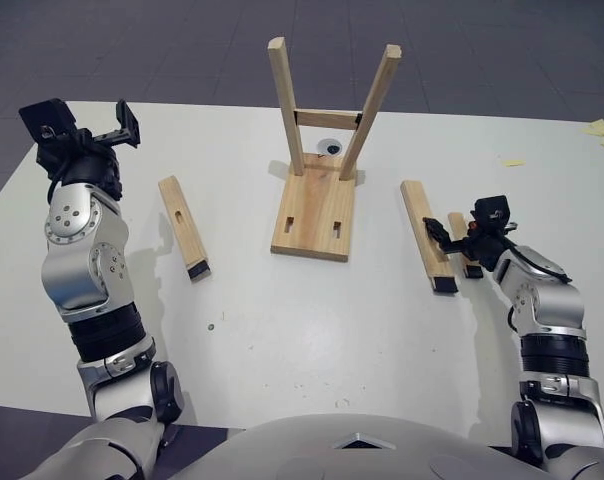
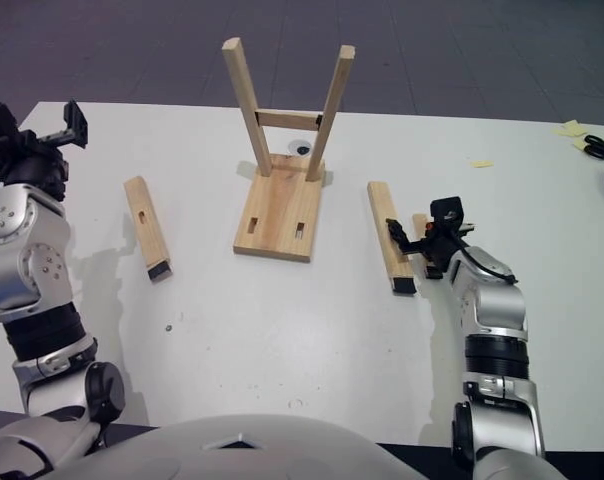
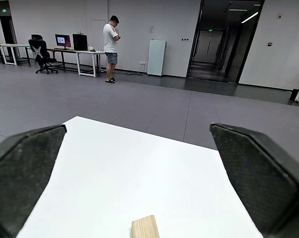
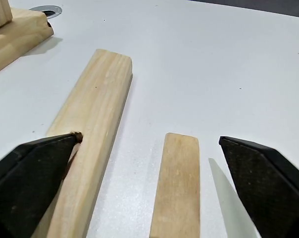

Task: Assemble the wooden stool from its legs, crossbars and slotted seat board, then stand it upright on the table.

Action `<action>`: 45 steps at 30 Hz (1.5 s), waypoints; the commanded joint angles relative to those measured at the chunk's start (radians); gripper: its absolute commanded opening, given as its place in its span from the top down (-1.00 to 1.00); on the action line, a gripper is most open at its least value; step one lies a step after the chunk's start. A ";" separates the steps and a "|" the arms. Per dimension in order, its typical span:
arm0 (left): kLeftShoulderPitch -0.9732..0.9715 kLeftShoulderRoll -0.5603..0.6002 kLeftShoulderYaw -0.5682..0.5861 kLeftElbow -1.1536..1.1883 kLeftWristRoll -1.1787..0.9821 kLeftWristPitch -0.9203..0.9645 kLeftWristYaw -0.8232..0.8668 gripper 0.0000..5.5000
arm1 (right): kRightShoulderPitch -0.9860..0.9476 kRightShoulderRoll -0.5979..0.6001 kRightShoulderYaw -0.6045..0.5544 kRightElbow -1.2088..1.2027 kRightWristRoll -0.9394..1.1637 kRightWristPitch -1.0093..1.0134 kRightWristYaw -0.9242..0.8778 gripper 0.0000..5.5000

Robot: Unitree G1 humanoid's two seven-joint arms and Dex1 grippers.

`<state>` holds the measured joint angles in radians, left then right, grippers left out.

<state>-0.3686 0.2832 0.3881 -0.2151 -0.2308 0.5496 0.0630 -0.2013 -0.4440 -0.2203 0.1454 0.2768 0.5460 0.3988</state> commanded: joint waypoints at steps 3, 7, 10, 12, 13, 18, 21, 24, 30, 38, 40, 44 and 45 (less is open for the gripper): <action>0.026 -0.019 -0.036 -0.027 0.007 0.019 0.005 -0.96 | -0.009 0.039 -0.133 -0.013 0.125 0.032 -0.021 -0.96; 0.039 -0.031 -0.045 -0.045 0.008 0.022 0.012 -0.96 | 0.059 -0.024 -0.099 -0.015 0.059 0.010 -0.005 -0.96; 0.062 -0.048 -0.050 -0.065 0.010 0.024 0.021 -0.96 | 0.096 -0.062 -0.075 -0.016 0.018 0.005 0.006 -0.96; 0.072 -0.057 -0.053 -0.073 0.010 0.026 0.029 -0.96 | 0.108 -0.081 -0.054 -0.004 -0.013 0.008 0.005 -0.88; 0.075 -0.061 -0.054 -0.076 0.009 0.027 0.034 -0.96 | 0.108 -0.085 -0.048 0.005 -0.025 0.013 -0.001 -0.83; 0.087 -0.074 -0.056 -0.088 0.012 0.029 0.047 -0.96 | 0.099 -0.099 0.001 -0.009 -0.053 0.073 0.007 -0.52; 0.096 -0.087 -0.061 -0.104 0.013 0.033 0.059 -0.96 | 0.103 -0.101 0.004 -0.023 -0.043 0.106 0.014 -0.35; 0.105 -0.098 -0.066 -0.119 0.011 0.037 0.068 -0.96 | 0.104 -0.088 -0.021 -0.032 -0.010 0.190 0.004 -0.15; 0.111 -0.098 -0.065 -0.121 0.017 0.036 0.073 -0.96 | 0.119 -0.082 -0.019 -0.062 0.005 0.286 -0.020 0.19; 0.123 -0.143 -0.078 -0.127 0.016 0.021 0.097 -0.96 | 0.019 -0.092 -0.010 -0.014 -0.010 0.268 -0.033 0.53; 0.112 -0.159 -0.074 -0.125 -0.023 0.039 0.081 -0.96 | -0.009 -0.083 -0.026 -0.006 -0.024 0.199 -0.053 0.53; 0.007 -0.182 0.031 -0.121 -0.262 0.154 0.033 -0.96 | -0.150 -0.034 -0.081 0.013 -0.070 -0.038 -0.199 0.53; -0.038 -0.186 0.067 -0.120 -0.353 0.189 0.026 -0.96 | -0.184 -0.022 -0.090 -0.013 -0.072 -0.099 -0.222 0.53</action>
<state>-0.3037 0.1022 0.3840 -0.3297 -0.4257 0.6612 0.1067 -0.2759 -0.4910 -0.2792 0.1713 0.2176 0.5835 0.2327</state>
